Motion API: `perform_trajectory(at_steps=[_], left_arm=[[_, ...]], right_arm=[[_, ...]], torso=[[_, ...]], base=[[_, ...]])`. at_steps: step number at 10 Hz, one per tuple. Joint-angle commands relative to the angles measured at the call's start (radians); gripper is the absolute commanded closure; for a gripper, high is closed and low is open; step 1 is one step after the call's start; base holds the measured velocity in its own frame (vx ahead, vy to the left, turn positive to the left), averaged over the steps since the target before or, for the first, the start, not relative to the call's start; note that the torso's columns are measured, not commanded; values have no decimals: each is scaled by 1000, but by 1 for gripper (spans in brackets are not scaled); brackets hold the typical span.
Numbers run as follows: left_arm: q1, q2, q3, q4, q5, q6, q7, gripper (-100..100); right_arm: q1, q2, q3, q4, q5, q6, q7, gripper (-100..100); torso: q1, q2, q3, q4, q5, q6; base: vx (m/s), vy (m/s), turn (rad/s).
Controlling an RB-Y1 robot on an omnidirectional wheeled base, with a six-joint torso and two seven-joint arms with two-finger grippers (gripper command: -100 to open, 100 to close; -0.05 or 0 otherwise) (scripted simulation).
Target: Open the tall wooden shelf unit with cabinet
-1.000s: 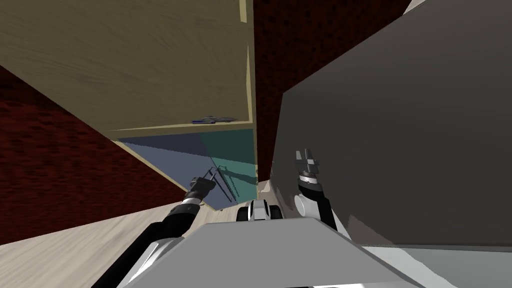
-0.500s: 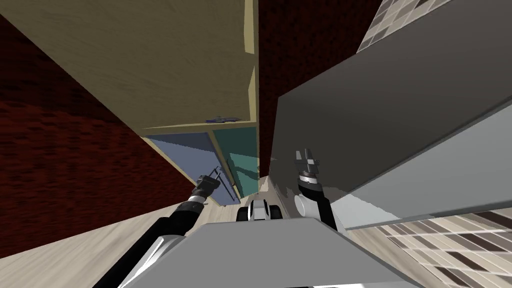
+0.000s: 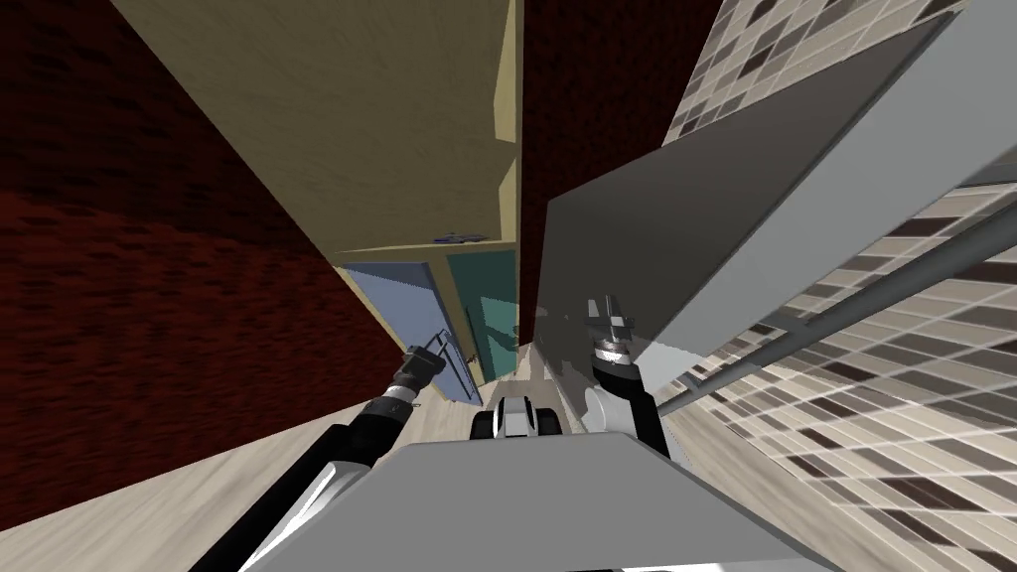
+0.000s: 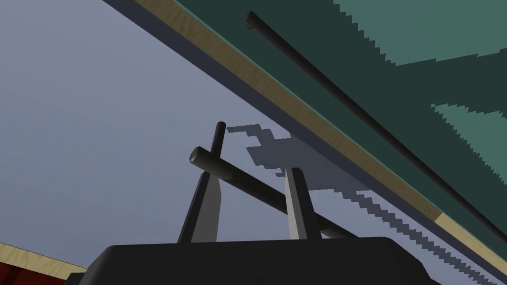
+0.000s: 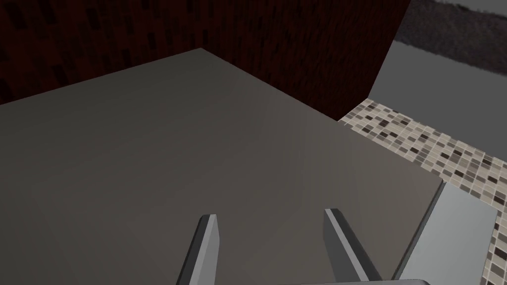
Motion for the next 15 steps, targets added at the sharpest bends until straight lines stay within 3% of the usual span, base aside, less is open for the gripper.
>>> perform_trajectory(at_steps=[1, 4, 7, 8, 9, 10, 15], left_arm=[[-30, 53, -31, 1, 11, 3, -16, 100], [-56, 101, -63, 4, 20, 6, -29, 100], [-82, 149, -94, 7, 28, 9, -43, 100], [-75, 142, -91, 13, 38, 9, -27, 100], [-93, 175, -118, 14, 51, 8, -33, 100], [-93, 175, -118, 14, 51, 8, -33, 100], [-138, 251, -174, 16, 76, 0, -53, 100]], right_arm=[[0, 0, 0, 0, 0, 0, 0, 0], [0, 0, 0, 0, 0, 0, 0, 0], [0, 0, 0, 0, 0, 0, 0, 0], [0, 0, 0, 0, 0, 0, 0, 0], [0, 0, 0, 0, 0, 0, 0, 0], [0, 0, 0, 0, 0, 0, 0, 0], [0, 0, 0, 0, 0, 0, 0, 0]], torso=[[3, 2, 0, 1, 1, -1], [9, 4, 1, 2, 2, -9], [9, 4, 2, 3, 1, -9], [7, 6, 3, 3, 1, -9], [3, 1, 2, 1, 2, -9], [4, 1, 1, 0, 3, -1], [12, 6, 4, 3, 5, -9]], base=[[-159, 231, -246], [-147, 176, -167], [-136, 157, -186], [-74, 59, -57], [-95, 141, -216], [-105, 191, -184], [-120, 178, -173]])
